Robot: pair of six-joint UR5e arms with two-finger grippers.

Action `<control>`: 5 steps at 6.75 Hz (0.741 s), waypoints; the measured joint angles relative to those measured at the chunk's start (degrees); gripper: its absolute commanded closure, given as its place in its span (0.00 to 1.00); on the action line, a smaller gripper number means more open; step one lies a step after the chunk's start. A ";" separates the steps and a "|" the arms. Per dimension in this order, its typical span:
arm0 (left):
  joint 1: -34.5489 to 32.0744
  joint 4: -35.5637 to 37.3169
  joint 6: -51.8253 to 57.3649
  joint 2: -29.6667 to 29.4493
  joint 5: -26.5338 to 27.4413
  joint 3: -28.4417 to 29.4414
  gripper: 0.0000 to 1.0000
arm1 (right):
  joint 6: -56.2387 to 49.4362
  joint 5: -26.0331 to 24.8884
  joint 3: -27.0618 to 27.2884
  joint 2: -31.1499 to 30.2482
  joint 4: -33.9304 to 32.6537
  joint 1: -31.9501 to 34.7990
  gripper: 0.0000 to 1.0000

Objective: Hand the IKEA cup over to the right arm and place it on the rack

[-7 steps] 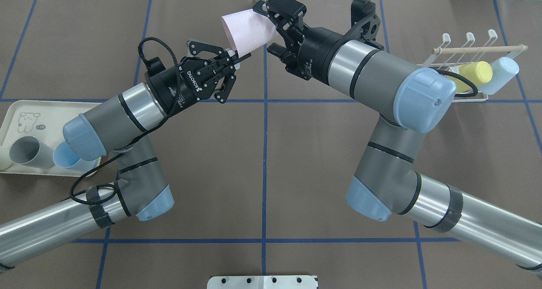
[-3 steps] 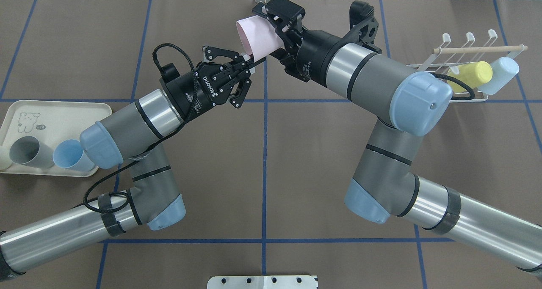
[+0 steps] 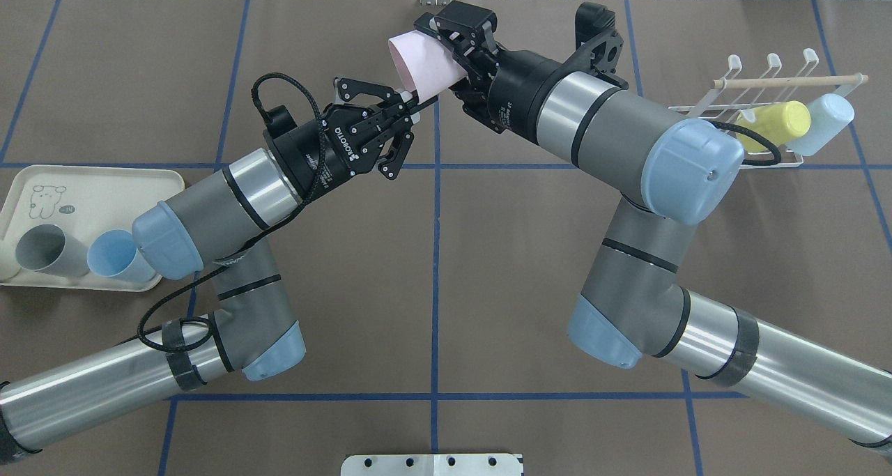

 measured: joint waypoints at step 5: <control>-0.04 -0.31 4.81 0.49 -0.42 -0.44 0.00 | -0.32 -0.06 -0.48 -0.43 2.31 0.82 1.00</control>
